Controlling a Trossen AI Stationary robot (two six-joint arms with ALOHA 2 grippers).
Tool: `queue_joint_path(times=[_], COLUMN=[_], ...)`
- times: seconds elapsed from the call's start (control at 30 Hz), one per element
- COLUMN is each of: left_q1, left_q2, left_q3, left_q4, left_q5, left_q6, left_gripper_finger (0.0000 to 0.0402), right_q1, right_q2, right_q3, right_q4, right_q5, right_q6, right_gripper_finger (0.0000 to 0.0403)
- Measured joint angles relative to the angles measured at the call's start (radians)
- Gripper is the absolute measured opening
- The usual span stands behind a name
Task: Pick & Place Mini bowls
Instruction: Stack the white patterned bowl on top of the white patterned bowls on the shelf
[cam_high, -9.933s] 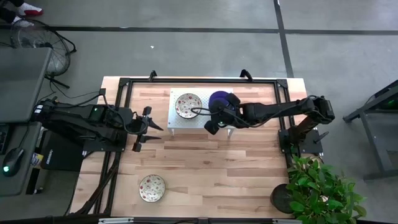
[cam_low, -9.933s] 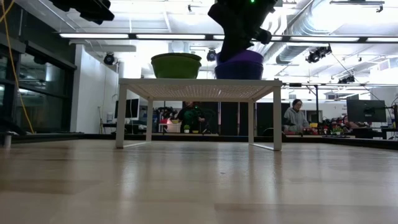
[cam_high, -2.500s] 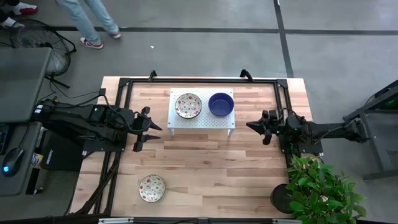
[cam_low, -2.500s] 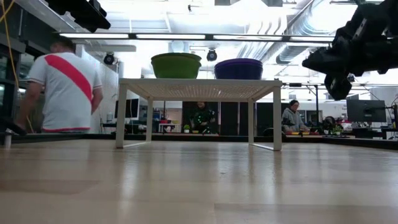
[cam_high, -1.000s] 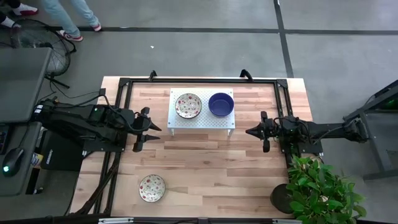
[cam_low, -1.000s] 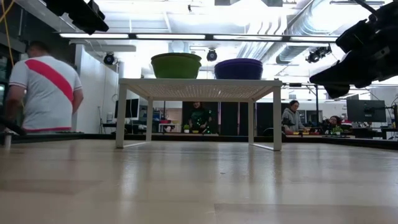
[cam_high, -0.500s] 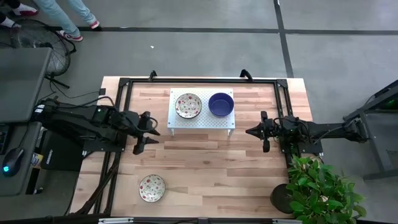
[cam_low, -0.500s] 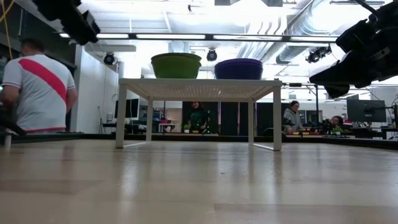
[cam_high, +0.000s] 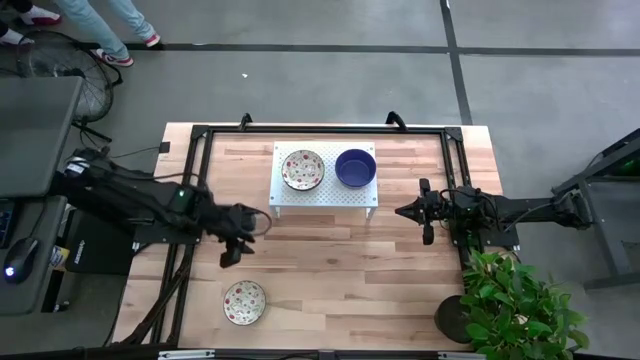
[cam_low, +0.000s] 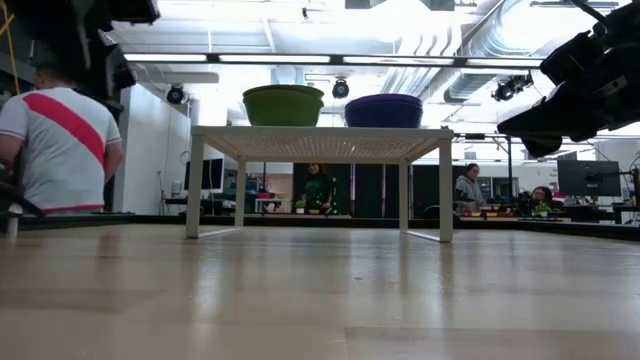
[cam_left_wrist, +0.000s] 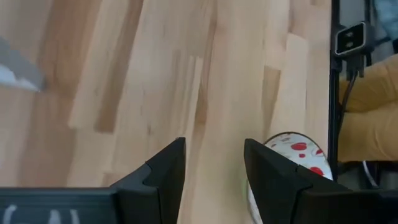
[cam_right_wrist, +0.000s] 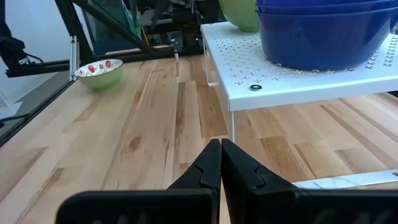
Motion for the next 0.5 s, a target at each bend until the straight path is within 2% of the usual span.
queue_joint_path(times=[0.27,0.5], left_q1=[-0.228,-0.388], left_q2=[0.043,0.109], left_q3=[0.0,0.0], left_q4=[-0.014,-0.008], left_q5=[-0.187,-0.213], left_q6=[-0.427,-0.692], left_gripper_finger=[0.0161,0.0161], right_q1=[0.0,0.0], right_q2=[0.0,0.0], right_q3=[0.0,0.0], right_q4=[0.001,0.002], right_q5=[0.0,0.0], right_q6=[0.0,0.0], right_gripper_finger=[0.0,0.0])
